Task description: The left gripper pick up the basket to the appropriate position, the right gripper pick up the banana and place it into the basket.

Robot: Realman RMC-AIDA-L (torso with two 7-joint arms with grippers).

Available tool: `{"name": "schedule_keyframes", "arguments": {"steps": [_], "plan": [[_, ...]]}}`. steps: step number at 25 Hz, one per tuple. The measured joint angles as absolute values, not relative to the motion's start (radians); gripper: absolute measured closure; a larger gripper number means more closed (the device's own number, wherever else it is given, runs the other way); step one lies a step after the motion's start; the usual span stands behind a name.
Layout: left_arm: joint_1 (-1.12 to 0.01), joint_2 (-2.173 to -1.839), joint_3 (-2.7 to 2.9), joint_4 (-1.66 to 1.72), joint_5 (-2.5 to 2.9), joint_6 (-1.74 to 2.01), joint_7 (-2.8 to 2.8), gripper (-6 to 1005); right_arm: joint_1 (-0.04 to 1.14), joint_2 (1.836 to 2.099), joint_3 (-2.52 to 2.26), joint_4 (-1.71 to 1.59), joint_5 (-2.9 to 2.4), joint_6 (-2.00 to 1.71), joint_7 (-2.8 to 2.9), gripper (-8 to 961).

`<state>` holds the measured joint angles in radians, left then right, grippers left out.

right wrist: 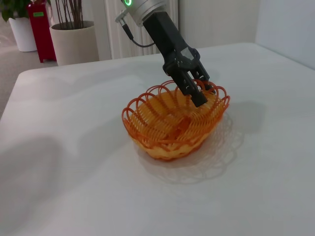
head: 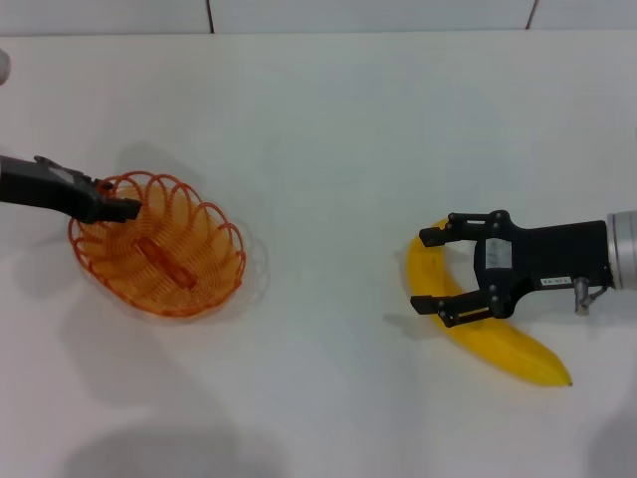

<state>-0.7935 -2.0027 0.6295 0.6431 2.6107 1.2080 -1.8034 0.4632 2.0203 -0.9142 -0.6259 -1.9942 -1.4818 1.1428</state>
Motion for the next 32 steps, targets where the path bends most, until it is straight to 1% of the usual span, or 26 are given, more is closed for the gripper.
{"name": "schedule_keyframes", "arguments": {"steps": [7, 12, 18, 23, 29, 32], "plan": [[-0.792, -2.004, 0.631, 0.643, 2.616, 1.206, -1.795, 484, 0.465, 2.020, -0.914, -0.626, -1.994, -1.482, 1.141, 59], [-0.790, -2.004, 0.631, 0.643, 2.617, 1.206, -1.793, 663, 0.465, 2.020, -0.915, -0.626, -1.994, -1.482, 1.142, 59], [-0.783, -2.005, 0.630, 0.644, 2.602, 1.204, -1.775, 657, 0.463, 2.021, -0.916, -0.626, -1.994, -1.482, 1.140, 59], [-0.779, -2.005, 0.630, 0.644, 2.598, 1.206, -1.735, 771, 0.463, 2.021, -0.915, -0.626, -1.994, -1.482, 1.139, 59], [-0.775, -2.003, 0.626, 0.667, 2.576, 1.261, -1.725, 876, 0.462, 2.022, -0.914, -0.626, -1.994, -1.481, 1.138, 60], [-0.751, -1.997, 0.624, 0.726, 2.491, 1.363, -1.707, 881, 0.462, 2.022, -0.914, -0.626, -1.994, -1.480, 1.137, 60]]}}
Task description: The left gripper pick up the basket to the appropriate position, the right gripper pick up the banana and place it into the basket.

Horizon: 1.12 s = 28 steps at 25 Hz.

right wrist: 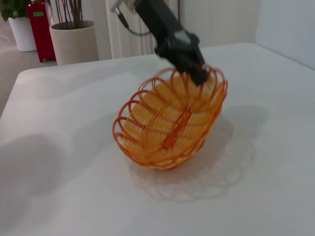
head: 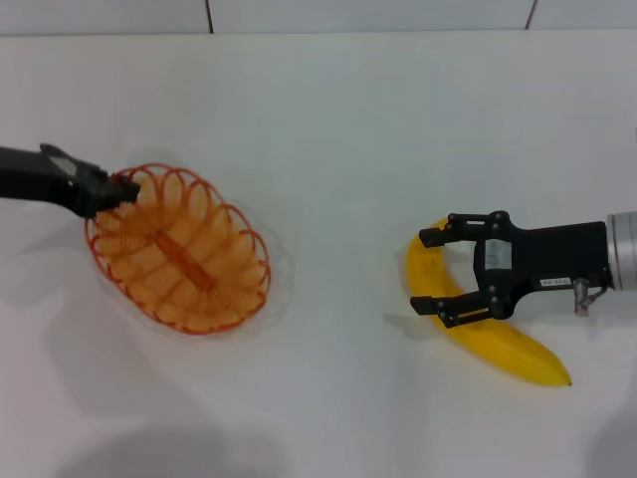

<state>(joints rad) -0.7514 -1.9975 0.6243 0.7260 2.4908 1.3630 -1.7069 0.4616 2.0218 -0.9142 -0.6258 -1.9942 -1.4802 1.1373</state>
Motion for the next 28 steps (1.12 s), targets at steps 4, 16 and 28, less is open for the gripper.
{"name": "schedule_keyframes", "arguments": {"steps": [4, 16, 28], "plan": [[-0.727, -1.990, 0.621, 0.780, 2.386, 1.454, -1.706, 888, 0.461, 2.022, -0.914, -0.626, -1.994, -1.480, 1.136, 60], [-0.648, -2.017, 0.557, 0.680, 2.181, 1.341, -1.816, 897, 0.471, 2.020, -0.924, -0.626, -2.005, -1.480, 1.137, 60], [-0.629, -2.015, 0.494, 0.542, 2.164, 1.185, -1.856, 863, 0.470, 2.023, -0.914, -0.626, -2.015, -1.480, 1.135, 60]]}}
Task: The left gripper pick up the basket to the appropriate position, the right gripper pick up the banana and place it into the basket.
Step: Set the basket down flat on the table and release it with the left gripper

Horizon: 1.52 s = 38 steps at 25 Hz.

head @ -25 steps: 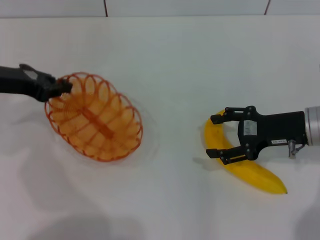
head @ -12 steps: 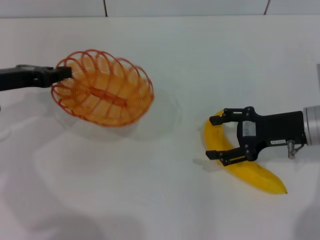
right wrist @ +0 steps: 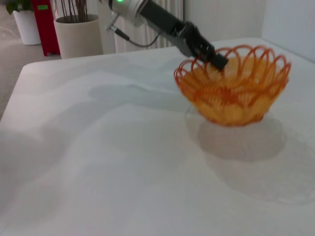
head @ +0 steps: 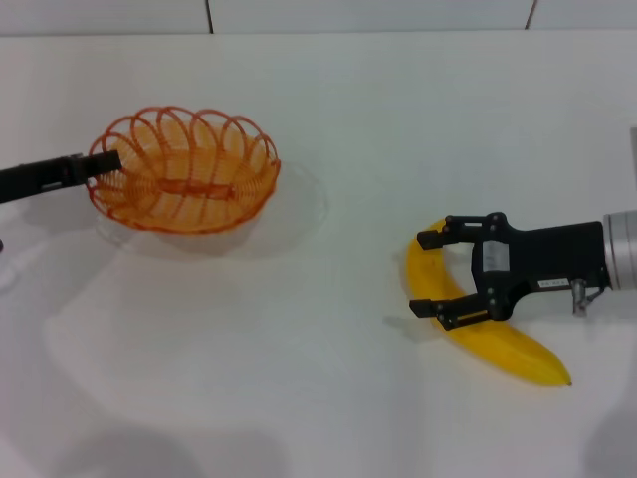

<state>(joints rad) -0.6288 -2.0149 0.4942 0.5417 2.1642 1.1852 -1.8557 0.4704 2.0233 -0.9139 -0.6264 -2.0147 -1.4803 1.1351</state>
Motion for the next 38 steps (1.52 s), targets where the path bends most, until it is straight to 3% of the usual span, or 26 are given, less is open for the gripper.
{"name": "schedule_keyframes", "arguments": {"steps": [19, 38], "plan": [[-0.676, -2.009, 0.499, 0.466, 2.222, 1.098, -1.881, 809, 0.477, 2.023, -0.917, -0.635, -1.986, -1.481, 1.134, 61], [-0.677, -2.026, 0.498, 0.466, 2.212, 1.095, -1.868, 755, 0.477, 2.023, -0.917, -0.631, -1.988, -1.483, 1.134, 62]]}}
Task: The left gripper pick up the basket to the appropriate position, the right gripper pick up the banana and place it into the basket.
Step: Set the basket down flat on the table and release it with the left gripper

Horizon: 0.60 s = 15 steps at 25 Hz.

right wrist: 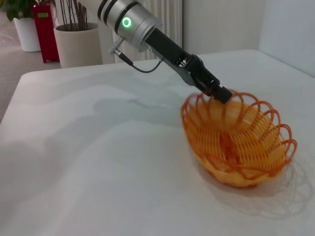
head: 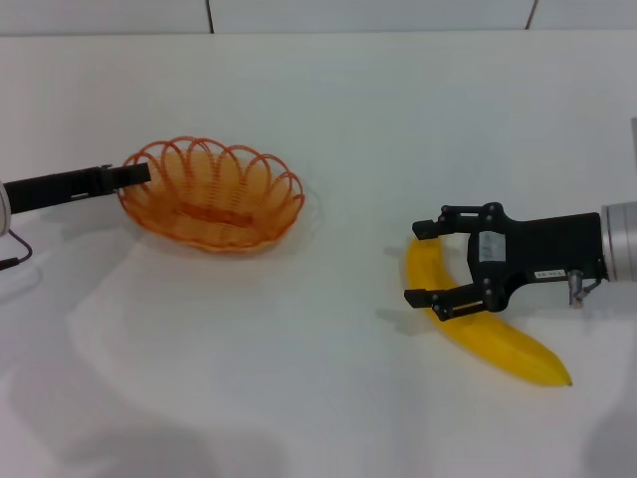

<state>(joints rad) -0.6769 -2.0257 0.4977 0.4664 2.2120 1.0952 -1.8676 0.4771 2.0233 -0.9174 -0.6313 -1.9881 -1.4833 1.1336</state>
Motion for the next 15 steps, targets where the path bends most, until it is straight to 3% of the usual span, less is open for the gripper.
{"name": "schedule_keyframes", "arguments": {"steps": [4, 9, 15], "plan": [[-0.676, -2.027, 0.495, 0.466, 2.211, 1.095, -1.864, 744, 0.477, 2.023, -0.918, -0.630, -1.989, -1.483, 1.134, 62], [-0.672, -2.028, 0.494, 0.468, 2.209, 1.095, -1.862, 532, 0.477, 2.023, -0.919, -0.628, -1.990, -1.482, 1.134, 62], [-0.666, -2.029, 0.489, 0.470, 2.204, 1.099, -1.861, 424, 0.476, 2.023, -0.919, -0.627, -1.991, -1.481, 1.134, 63]]}}
